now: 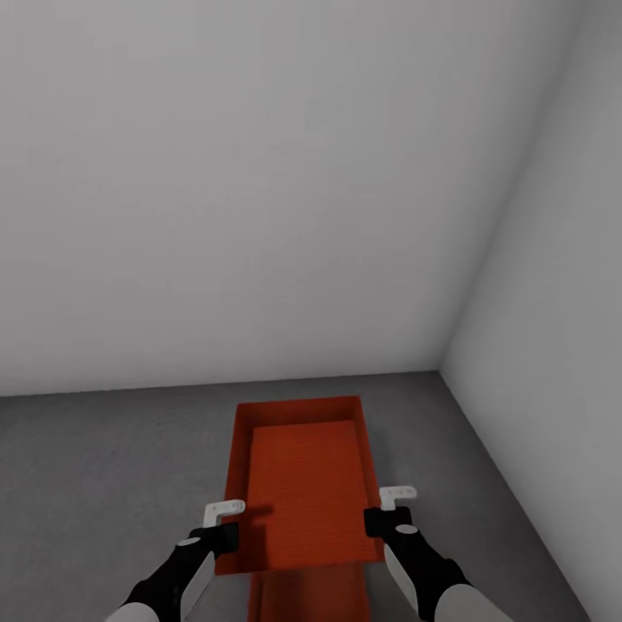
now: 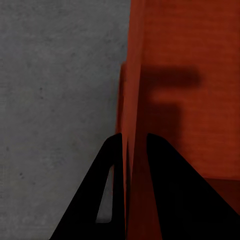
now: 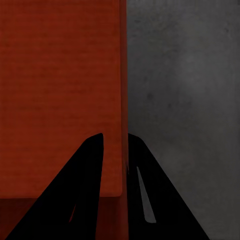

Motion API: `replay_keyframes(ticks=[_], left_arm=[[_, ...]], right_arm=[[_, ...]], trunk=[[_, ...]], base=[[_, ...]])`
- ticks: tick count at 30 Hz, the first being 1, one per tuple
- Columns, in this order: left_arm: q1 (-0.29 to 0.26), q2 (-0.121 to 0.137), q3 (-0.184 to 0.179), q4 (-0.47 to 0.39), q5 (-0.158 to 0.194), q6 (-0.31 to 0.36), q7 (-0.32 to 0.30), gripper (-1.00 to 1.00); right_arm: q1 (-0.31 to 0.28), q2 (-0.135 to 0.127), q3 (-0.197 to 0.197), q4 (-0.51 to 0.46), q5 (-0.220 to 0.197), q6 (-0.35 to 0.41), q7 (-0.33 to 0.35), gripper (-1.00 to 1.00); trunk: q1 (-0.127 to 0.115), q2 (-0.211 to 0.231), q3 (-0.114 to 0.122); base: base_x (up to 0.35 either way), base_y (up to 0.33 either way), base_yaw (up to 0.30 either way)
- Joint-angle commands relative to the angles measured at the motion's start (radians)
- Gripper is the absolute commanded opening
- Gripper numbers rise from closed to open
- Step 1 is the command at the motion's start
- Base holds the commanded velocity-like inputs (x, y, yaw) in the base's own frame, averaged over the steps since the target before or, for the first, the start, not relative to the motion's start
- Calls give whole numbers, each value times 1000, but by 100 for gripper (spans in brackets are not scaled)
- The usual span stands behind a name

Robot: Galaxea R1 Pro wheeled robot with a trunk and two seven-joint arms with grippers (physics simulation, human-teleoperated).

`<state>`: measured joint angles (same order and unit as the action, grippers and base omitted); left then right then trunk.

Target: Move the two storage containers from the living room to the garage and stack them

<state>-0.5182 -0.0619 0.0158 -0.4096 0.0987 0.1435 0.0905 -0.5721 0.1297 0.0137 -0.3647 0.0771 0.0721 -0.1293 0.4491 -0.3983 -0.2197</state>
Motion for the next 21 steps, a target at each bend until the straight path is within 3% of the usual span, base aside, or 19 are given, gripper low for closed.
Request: replay_keyframes(ticks=[1, 7, 21], left_arm=[[1, 1, -24, -2, -19, 5, -31, -100], [1, 1, -24, -2, -19, 7, -31, -100], [1, 1, -24, -2, -19, 8, -31, -100]], right_arm=[[-6, -1, -67, -2, 17, 8, -9, -100], [-6, -1, -67, -2, 17, 8, -9, -100], [-6, -1, -67, -2, 17, 8, -9, -100]], trunk=[[1, -2, -2], [1, -2, -2], [1, -2, -2]], base=[[300, 165, 0], [175, 96, 0], [7, 4, 0]])
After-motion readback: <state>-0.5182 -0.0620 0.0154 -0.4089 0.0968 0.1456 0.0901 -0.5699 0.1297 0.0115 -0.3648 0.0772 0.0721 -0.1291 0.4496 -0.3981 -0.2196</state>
